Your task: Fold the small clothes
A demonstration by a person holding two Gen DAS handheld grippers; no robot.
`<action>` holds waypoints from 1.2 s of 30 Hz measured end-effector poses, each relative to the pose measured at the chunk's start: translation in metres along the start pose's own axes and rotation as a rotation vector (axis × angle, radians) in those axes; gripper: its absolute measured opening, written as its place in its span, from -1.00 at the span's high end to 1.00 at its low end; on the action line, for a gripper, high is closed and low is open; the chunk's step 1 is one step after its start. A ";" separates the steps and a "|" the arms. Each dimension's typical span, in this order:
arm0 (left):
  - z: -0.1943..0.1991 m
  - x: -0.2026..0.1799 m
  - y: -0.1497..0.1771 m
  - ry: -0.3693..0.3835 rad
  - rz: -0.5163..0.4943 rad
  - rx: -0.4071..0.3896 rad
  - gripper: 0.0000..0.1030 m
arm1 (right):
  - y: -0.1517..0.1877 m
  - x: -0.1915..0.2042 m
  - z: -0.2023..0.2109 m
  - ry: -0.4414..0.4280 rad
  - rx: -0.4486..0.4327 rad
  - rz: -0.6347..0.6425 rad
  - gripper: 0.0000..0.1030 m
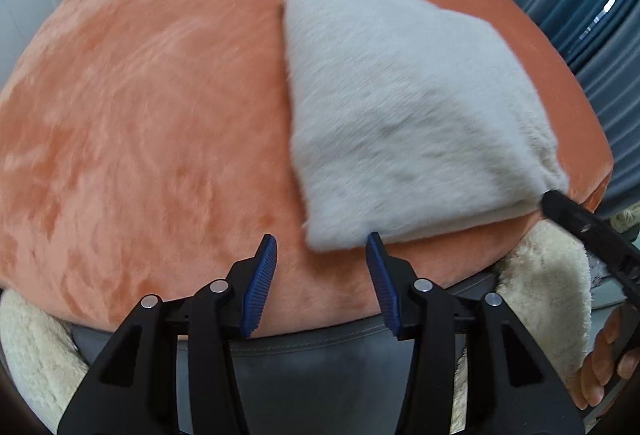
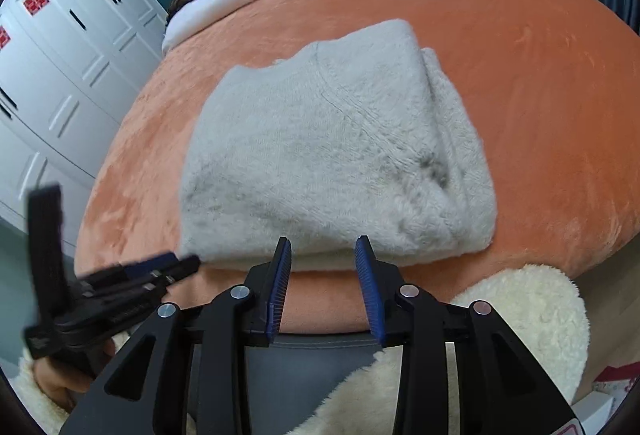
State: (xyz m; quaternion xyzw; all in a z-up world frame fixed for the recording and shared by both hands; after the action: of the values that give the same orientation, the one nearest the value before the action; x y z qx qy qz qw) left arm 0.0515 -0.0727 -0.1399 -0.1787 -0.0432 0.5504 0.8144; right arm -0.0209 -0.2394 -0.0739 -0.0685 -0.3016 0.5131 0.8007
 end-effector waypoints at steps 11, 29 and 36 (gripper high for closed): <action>0.017 0.023 0.000 0.016 0.063 -0.042 0.15 | 0.006 0.017 -0.092 0.057 0.142 0.089 0.67; 0.036 -0.018 -0.058 0.064 0.003 -0.138 -0.10 | -0.066 -0.027 -0.008 0.105 -0.122 -0.034 0.00; 0.038 -0.035 -0.064 0.061 -0.036 -0.146 -0.10 | -0.082 -0.047 -0.024 0.035 -0.091 -0.089 0.67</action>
State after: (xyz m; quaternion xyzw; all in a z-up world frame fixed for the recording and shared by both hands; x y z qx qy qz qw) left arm 0.0838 -0.1165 -0.0780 -0.2533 -0.0616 0.5255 0.8099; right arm 0.0428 -0.3131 -0.0787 -0.1004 -0.3135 0.4616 0.8237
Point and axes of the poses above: each gripper's, at about its wrist camera, not at the fingertips, and z roughly against the way its jaws point, x to its left, y to its underside, the point moved 6 cm from there along -z, roughly the way its jaws point, and after that the axes turned 4 degrees about -z, right-handed, at the moved point
